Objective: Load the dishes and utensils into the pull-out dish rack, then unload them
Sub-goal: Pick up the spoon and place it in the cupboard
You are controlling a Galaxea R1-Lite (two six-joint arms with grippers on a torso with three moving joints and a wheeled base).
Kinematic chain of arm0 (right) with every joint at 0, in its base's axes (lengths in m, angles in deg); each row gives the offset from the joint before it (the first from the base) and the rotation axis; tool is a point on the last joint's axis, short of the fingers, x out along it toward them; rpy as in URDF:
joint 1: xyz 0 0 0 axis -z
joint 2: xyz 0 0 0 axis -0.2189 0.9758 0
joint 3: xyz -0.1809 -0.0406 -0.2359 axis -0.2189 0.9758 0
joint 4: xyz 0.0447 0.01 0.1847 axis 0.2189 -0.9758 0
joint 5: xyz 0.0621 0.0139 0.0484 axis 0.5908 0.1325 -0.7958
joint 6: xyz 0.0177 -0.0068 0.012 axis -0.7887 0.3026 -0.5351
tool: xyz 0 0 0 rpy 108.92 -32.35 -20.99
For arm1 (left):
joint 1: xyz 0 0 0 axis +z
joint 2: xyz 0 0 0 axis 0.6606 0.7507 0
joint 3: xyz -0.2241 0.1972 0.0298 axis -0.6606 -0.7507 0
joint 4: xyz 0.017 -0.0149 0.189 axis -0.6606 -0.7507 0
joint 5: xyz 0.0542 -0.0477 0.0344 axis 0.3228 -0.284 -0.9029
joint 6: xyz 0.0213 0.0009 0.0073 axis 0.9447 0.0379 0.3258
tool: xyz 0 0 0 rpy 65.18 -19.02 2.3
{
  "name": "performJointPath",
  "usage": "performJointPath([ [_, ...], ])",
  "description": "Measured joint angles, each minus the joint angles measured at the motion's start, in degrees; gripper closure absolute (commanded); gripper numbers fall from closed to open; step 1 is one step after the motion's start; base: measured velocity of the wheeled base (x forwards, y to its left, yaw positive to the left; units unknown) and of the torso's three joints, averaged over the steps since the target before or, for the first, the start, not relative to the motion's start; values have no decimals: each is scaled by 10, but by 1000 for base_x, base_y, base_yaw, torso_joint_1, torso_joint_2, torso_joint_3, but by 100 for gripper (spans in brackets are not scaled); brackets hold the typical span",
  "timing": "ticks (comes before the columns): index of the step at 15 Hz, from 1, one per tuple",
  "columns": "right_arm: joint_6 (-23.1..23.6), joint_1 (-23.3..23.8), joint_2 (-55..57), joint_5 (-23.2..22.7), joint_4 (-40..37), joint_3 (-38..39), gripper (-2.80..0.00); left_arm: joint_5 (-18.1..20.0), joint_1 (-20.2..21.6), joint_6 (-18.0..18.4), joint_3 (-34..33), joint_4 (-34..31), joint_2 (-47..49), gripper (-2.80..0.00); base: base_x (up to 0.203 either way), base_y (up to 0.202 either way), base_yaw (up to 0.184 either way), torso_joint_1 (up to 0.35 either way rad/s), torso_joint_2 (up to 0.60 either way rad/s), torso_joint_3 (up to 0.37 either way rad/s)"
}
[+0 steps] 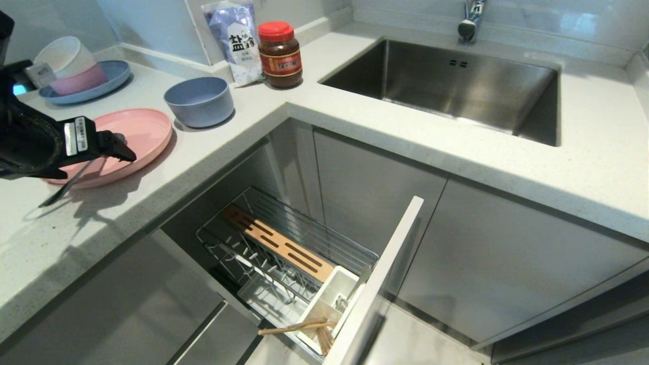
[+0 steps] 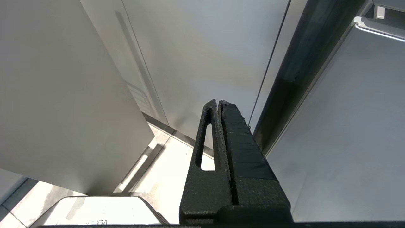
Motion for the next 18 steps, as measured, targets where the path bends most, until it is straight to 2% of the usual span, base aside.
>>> performJointPath([
  [6,0,0,0,0,0,0,0,0,0,0,3,1,10,-280,0,0,0,0,0,0],
  [7,0,0,0,0,0,0,0,-1,0,0,3,1,11,-82,0,0,0,0,0,0],
  [8,0,0,0,0,0,0,0,-2,0,0,3,1,12,0,0,0,0,0,0,0],
  [18,0,0,0,0,0,0,0,-4,1,-1,7,1,13,0,0,0,0,0,0,0],
])
